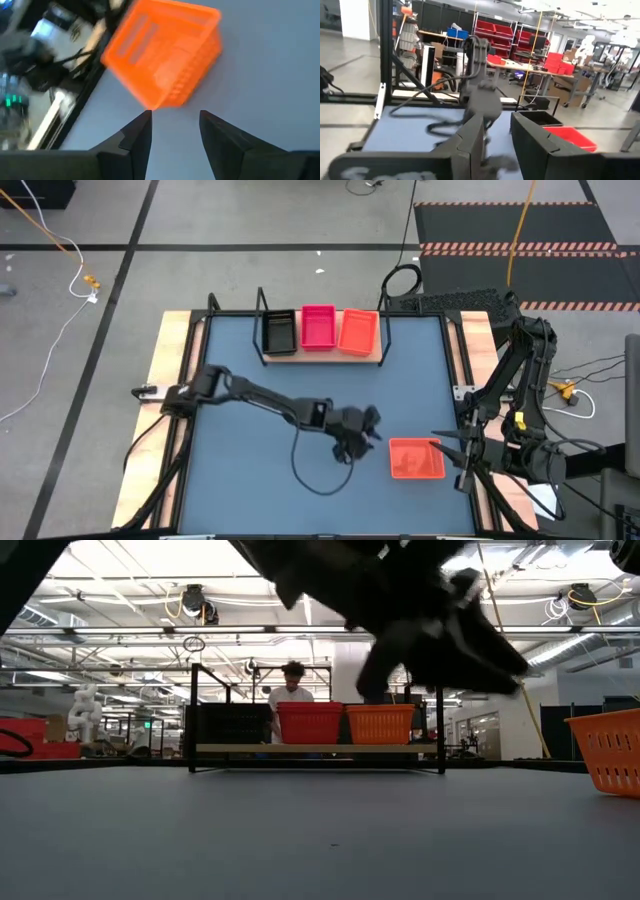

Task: Stack baskets on shelf by color
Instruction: Stack the orange basket on top of the orange basket on the shelf

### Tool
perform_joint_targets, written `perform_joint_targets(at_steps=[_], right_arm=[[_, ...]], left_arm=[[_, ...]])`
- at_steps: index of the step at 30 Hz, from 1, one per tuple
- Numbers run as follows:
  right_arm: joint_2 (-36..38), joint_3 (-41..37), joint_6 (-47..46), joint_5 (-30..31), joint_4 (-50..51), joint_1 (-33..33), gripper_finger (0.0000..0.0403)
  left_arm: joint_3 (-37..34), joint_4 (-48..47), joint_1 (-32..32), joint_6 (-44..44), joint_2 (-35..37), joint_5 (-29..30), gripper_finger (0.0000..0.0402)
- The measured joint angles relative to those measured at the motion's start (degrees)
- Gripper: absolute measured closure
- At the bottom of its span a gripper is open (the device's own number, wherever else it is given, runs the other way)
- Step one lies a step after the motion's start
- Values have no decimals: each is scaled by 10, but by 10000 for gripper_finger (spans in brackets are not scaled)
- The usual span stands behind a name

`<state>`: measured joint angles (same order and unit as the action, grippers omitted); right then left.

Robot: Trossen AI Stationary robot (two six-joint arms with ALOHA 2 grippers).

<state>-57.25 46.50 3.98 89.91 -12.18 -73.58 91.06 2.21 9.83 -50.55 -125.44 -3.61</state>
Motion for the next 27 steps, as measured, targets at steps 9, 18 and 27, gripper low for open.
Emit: perform_joint_targets(at_steps=[9, 18, 27], right_arm=[[16, 0, 74, 0, 0, 1, 310], [16, 0, 60, 0, 1, 2, 310], [16, 0, 66, 0, -1, 19, 310]], left_arm=[[95, -9, 26, -103, -75, -11, 241], [197, -38, 22, -79, -157, -86, 241], [243, -85, 18, -71, -201, -16, 248]])
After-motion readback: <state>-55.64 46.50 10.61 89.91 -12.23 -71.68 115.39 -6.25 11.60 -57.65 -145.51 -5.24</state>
